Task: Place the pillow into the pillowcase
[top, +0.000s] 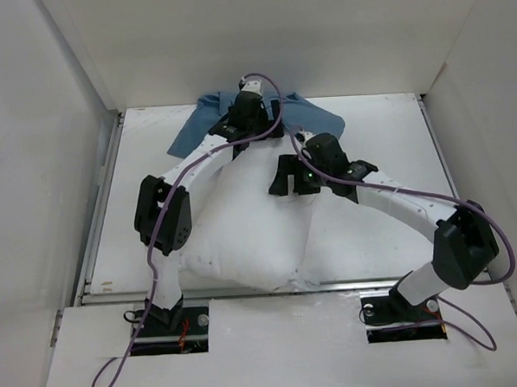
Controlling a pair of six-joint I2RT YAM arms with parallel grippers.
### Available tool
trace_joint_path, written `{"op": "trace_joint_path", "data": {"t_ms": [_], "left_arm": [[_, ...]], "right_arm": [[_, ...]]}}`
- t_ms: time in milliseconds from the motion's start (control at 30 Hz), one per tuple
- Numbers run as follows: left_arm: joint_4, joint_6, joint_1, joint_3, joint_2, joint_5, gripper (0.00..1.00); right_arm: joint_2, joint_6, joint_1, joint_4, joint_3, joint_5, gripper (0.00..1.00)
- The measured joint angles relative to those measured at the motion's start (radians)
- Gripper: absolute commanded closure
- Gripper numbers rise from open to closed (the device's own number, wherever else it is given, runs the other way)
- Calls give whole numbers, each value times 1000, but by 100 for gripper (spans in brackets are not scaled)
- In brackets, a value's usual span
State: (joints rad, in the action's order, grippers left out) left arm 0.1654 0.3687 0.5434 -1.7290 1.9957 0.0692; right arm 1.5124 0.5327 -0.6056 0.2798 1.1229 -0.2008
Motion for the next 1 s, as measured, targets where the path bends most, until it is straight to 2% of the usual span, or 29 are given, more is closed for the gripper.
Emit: {"op": "trace_joint_path", "data": {"t_ms": [200,300,400,500,600,667,767,933,1000], "left_arm": [[-50,-6,27,133,-122,36,1],[-8,-16,56,207,-235,129,0],[62,-33,132,226,-345,267,0],[108,-54,242,222,-429,360,0],[169,-57,356,180,-452,437,0],[210,-56,418,139,-428,482,0],[277,-41,480,47,-329,529,0],[455,39,520,-170,-26,623,0],[491,55,519,-206,79,637,0]], "right_arm": [[-85,-7,14,120,2,31,12],[-179,-14,24,175,0,143,10],[-275,-4,47,206,-14,286,7],[-383,17,162,233,-43,369,6],[-422,33,311,237,-73,398,4],[-421,40,366,245,-89,410,4],[-404,43,382,263,-100,410,2],[-392,44,382,263,-109,393,2],[-392,44,382,259,-111,384,2]]}}
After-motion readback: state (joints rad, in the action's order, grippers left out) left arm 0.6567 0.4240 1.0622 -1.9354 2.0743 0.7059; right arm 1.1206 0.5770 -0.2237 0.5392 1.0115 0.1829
